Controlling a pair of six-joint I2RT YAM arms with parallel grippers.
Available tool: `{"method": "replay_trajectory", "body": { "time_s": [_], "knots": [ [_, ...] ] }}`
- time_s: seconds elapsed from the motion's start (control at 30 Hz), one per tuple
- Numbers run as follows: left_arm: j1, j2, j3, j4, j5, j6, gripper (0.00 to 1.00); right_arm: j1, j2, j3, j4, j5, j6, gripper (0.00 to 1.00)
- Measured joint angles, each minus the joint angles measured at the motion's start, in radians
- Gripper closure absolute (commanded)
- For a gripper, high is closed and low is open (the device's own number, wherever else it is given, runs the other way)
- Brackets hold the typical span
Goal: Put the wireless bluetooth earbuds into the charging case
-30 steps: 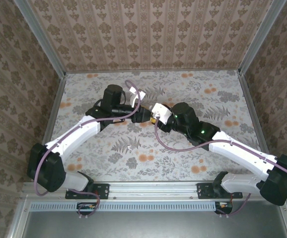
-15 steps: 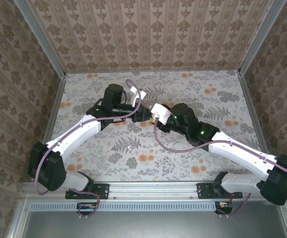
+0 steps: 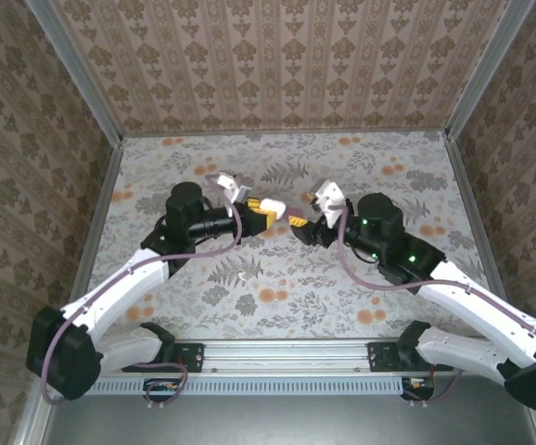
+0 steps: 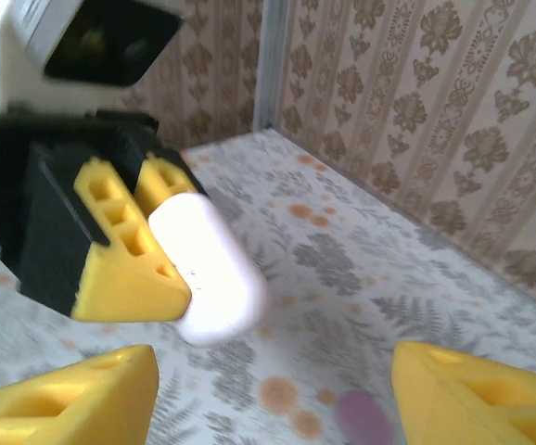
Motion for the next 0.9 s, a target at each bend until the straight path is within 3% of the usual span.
{"method": "replay_trajectory", "body": {
  "time_s": [0.2, 0.37, 0.57, 0.9],
  "knots": [
    [-0.005, -0.045, -0.074, 0.194, -0.048, 0.086, 1.00, -0.087, 0.031, 0.033, -0.004, -0.196, 0.321, 0.31],
    [-0.020, -0.045, -0.105, 0.315, -0.071, 0.099, 1.00, -0.103, 0.108, 0.071, 0.033, -0.324, 0.530, 0.31],
    [-0.025, -0.047, -0.128, 0.436, -0.088, 0.087, 1.00, -0.105, 0.206, 0.112, 0.079, -0.422, 0.680, 0.33],
    [-0.024, -0.049, -0.134, 0.491, -0.111, 0.061, 1.00, -0.143, 0.262, 0.115, 0.200, -0.525, 0.884, 0.35]
  ]
}}
